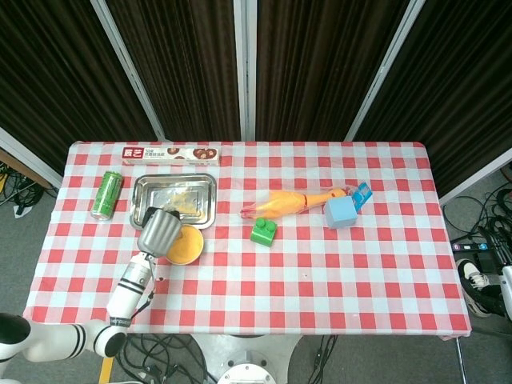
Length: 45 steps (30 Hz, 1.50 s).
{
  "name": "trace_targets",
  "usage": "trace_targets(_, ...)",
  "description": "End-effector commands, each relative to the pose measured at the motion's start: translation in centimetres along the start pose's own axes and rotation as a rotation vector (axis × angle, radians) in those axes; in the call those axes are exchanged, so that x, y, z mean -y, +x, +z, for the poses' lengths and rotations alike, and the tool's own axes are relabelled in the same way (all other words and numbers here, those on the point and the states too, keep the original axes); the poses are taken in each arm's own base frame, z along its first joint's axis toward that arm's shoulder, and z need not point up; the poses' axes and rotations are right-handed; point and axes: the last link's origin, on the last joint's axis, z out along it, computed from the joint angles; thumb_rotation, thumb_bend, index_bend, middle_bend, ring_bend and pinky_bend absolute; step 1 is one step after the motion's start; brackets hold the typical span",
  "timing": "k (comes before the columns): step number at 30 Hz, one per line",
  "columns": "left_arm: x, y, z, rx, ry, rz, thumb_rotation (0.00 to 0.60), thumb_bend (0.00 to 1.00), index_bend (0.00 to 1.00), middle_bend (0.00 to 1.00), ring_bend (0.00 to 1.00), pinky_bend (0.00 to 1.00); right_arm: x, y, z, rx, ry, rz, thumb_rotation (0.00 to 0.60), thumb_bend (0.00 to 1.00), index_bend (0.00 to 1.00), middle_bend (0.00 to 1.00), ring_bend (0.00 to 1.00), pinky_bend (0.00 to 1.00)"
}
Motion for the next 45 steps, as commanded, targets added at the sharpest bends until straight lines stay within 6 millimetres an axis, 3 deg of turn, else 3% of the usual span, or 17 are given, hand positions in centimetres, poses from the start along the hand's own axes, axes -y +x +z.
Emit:
trace_targets(1, -1.0, -0.3, -0.1, 0.000, -0.005, 0.048, 0.600, 0.48, 0.70, 0.93, 0.89, 0.95, 0.0, 0.0, 0.0, 0.001, 0.000, -0.001, 0.600, 0.17, 0.00, 0.12, 0.00, 0.04)
trace_targets(12, -2.6, -1.1, -0.6, 0.024, -0.017, 0.082, 0.600, 0.48, 0.70, 0.93, 0.89, 0.95, -0.1, -0.1, -0.1, 0.004, -0.006, 0.002, 0.600, 0.17, 0.00, 0.12, 0.00, 0.04)
trace_targets(20, -2.9, -0.5, -1.0, 0.043, -0.045, -0.056, 0.600, 0.48, 0.70, 0.93, 0.89, 0.95, 0.0, -0.1, -0.1, 0.006, -0.006, 0.001, 0.600, 0.17, 0.00, 0.12, 0.00, 0.04)
trace_targets(36, 0.8, -1.2, -0.6, 0.200, 0.000, -0.477, 0.600, 0.48, 0.70, 0.93, 0.89, 0.94, 0.2, 0.0, -0.1, -0.002, 0.001, -0.002, 0.600, 0.17, 0.00, 0.12, 0.00, 0.04)
trace_targets(45, 3.1, -1.0, -0.2, 0.208, 0.023, -0.506, 0.600, 0.48, 0.70, 0.93, 0.89, 0.94, 0.3, 0.0, -0.1, -0.005, 0.003, -0.001, 0.600, 0.17, 0.00, 0.12, 0.00, 0.04)
